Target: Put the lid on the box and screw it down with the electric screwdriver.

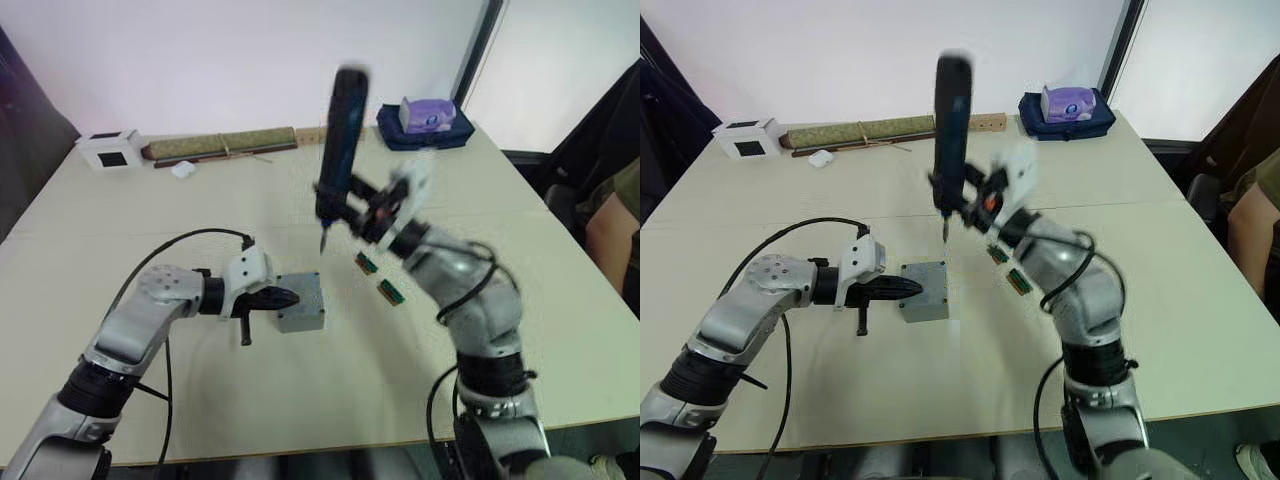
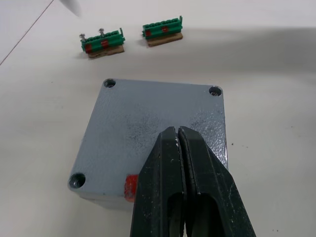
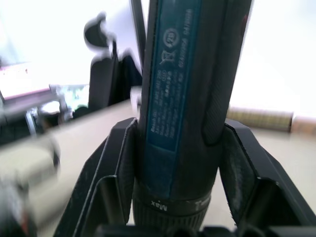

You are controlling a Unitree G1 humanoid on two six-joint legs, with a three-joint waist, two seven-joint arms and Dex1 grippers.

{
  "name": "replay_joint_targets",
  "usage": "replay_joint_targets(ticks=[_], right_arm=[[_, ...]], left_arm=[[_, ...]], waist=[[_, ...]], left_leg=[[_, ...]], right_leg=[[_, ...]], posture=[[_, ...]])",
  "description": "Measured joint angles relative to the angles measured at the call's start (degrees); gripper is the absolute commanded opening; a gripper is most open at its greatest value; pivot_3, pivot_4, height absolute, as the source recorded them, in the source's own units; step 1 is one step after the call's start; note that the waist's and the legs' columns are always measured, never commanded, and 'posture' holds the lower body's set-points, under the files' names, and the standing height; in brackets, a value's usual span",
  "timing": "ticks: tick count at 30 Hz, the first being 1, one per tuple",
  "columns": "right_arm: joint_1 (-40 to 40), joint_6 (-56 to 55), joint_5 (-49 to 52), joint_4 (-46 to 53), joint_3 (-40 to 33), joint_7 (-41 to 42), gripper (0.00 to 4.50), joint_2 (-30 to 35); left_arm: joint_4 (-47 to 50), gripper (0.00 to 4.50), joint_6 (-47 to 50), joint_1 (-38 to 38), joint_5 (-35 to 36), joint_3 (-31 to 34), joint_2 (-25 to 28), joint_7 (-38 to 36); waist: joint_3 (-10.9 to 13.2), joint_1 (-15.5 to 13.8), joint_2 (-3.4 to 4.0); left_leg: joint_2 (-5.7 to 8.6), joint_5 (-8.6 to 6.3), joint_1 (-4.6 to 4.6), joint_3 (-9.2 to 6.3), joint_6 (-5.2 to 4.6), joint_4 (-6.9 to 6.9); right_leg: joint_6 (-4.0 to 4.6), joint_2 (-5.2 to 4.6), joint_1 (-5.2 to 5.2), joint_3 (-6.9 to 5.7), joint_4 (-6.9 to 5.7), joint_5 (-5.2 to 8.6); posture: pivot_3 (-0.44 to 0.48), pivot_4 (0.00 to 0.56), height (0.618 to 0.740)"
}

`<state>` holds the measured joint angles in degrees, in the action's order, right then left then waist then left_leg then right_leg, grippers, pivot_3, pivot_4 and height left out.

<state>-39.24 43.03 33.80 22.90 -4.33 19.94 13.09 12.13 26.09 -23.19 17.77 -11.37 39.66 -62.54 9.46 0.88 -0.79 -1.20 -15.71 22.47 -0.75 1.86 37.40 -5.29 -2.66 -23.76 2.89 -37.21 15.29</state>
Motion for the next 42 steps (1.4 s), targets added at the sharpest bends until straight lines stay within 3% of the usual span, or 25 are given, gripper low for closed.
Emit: replay_joint_targets(ticks=[4, 8, 12, 16, 25, 27, 32, 36, 40, 42], right_arm=[[-3.9, 16.9, 4.7, 1.3, -3.7, -1.7, 1.86, 12.3], [-4.6, 30.2, 6.5, -0.9, -5.4, -4.2, 1.86, 15.9], [-6.7, 43.0, 5.8, -2.1, -1.0, -3.7, 1.86, 28.8], [-5.4, 49.0, 2.9, -11.2, 1.8, -3.9, 1.86, 32.1], [-5.0, 47.5, -2.3, -26.6, 6.3, -1.4, 1.86, 30.4], [-5.8, 46.9, -3.2, -28.3, 7.3, -0.8, 2.84, 30.3], [-6.4, 44.4, -5.4, -29.8, 9.1, 0.9, 4.48, 30.2], [-6.5, 40.5, -6.8, -27.9, 11.1, 3.1, 4.48, 31.3], [-7.4, 25.0, -9.0, -15.0, 13.0, 10.1, 4.48, 34.6], [-7.6, 20.6, -8.3, -10.1, 12.6, 13.4, 3.98, 33.8]], left_arm=[[1.8, 0.0, 1.5, -2.0, 2.2, 0.9, -0.2, -0.6], [4.2, 0.0, 2.6, -3.6, 4.8, 1.9, -0.3, -1.0], [6.7, 0.0, 4.1, -4.2, 8.0, 3.4, -0.2, -1.4], [7.9, 0.0, 5.0, -4.7, 10.2, 4.4, -0.3, -1.1], [11.3, 0.0, 7.2, -5.9, 13.6, 5.5, -0.6, 0.9], [11.7, 0.0, 7.3, -5.7, 13.6, 5.5, -0.2, 1.2], [12.7, 0.0, 7.5, -3.6, 13.5, 5.5, 0.9, 2.0], [13.2, 0.0, 7.5, -1.2, 12.3, 5.5, 2.9, 3.1], [9.1, 0.0, 6.7, 1.2, 7.3, 6.3, 6.5, 5.9], [7.2, 0.0, 5.3, 2.6, 4.7, 6.4, 7.6, 6.6]], waist=[[0.1, -0.1, -0.15], [0.2, 0.5, -0.01], [0.5, 0.2, 0.13], [0.5, 0.2, 0.08], [0.6, 0.5, 0.1], [0.6, 0.4, 0.08], [0.6, 0.3, 0.08], [0.6, 0.3, 0.15], [0.7, 0.8, 0.27], [0.7, 1.0, 0.18]], left_leg=[[0.02, -0.01, 0.16, 0.1, -0.02, -0.18], [0.03, -0.01, 0.83, 0.23, -0.03, -0.12], [0.02, -0.01, 0.97, 0.15, -0.03, -0.14], [0.09, -0.01, 0.96, 0.23, -0.03, -0.04], [0.07, -0.01, 0.92, 0.25, -0.04, -0.02], [0.07, -0.01, 0.91, 0.24, -0.04, 0.02], [0.1, -0.01, 0.91, 0.24, -0.03, 0.17], [0.1, -0.01, 0.92, 0.24, -0.04, 0.2], [0.02, -0.01, 0.9, 0.18, -0.04, 0.16], [-0.05, -0.01, 0.9, 0.12, -0.04, 0.17]], right_leg=[[0.03, -0.05, -0.05, -0.1, 0.24, 0.02], [-0.01, 0.01, -0.89, 0.03, 0.04, 0.0], [0.01, 0.05, -1.01, -0.04, 0.09, 0.02], [-0.01, 0.0, -0.95, 0.02, 0.12, 0.0], [-0.06, 0.08, -0.96, 0.08, 0.05, -0.02], [-0.06, 0.08, -0.92, 0.07, 0.06, -0.02], [-0.14, 0.04, -0.86, 0.07, 0.06, -0.07], [-0.15, 0.05, -0.86, 0.07, 0.05, -0.08], [-0.16, 0.15, -0.9, 0.03, 0.02, -0.07], [-0.15, 0.18, -0.83, -0.04, 0.04, -0.07]], posture=[[0.0, 0.15, 0.74], [0.0, 0.15, 0.74], [0.0, 0.15, 0.74], [0.0, 0.15, 0.74], [0.0, 0.15, 0.74], [0.0, 0.15, 0.74], [0.0, 0.15, 0.74], [0.0, 0.15, 0.74], [0.0, 0.15, 0.74], [0.0, 0.15, 0.74]])
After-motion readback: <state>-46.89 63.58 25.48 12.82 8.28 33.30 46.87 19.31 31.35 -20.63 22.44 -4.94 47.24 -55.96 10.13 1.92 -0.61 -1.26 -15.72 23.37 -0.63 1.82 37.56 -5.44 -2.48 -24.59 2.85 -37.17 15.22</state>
